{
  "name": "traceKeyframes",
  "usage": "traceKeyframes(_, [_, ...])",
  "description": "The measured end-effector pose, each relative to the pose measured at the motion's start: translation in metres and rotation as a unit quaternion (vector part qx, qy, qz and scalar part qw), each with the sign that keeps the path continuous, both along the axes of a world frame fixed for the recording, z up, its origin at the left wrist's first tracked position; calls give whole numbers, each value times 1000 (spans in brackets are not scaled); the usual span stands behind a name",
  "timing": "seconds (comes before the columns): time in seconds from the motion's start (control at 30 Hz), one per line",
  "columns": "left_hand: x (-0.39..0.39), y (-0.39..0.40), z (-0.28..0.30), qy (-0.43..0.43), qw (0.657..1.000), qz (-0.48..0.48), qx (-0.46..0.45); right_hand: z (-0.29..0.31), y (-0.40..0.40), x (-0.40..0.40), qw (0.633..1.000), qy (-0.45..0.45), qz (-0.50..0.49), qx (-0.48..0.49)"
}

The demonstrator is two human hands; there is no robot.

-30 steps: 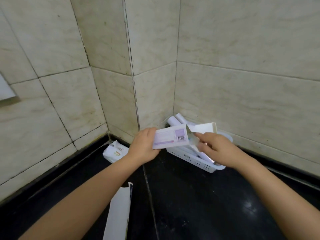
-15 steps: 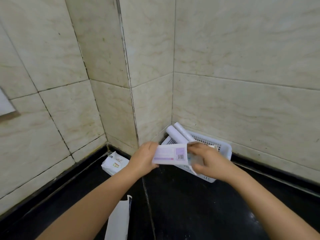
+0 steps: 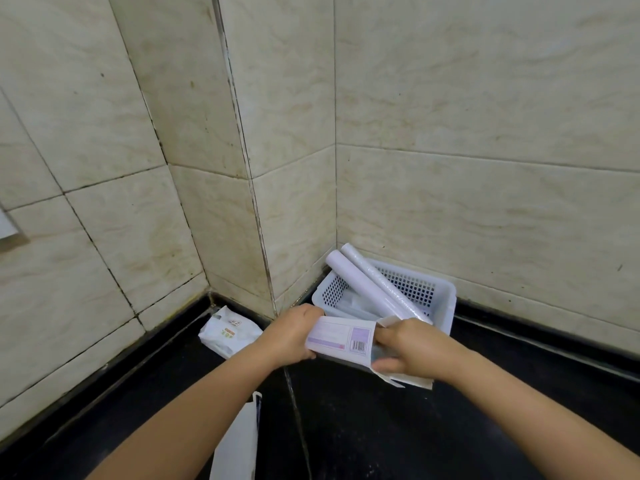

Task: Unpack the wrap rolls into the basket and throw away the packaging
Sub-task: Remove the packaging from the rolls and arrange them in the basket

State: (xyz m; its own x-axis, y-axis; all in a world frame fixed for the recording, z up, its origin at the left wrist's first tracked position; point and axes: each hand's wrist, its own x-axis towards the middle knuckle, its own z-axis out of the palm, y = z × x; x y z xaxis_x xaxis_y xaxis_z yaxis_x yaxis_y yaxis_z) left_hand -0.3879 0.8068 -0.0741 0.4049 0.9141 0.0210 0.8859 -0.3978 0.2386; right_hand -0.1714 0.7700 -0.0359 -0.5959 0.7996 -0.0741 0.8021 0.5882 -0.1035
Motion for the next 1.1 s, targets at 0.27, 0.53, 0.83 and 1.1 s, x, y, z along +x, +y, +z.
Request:
traceKeyframes(0.27, [3,3,2,23,999,-15,-35,0,4,5,997,-39,18,-60])
traceKeyframes(0.53, [7,5,6,-2,999,-16,-38,-10,1,9,997,74,-26,25])
traceKeyframes(0.83, [7,0,5,2,998,-35,-57,-6,1,15,989,104,-9,-108])
traceKeyframes(1.1, [3,-3,16,3,997,-38,-71,-2,0,14,974,156,-1,-163])
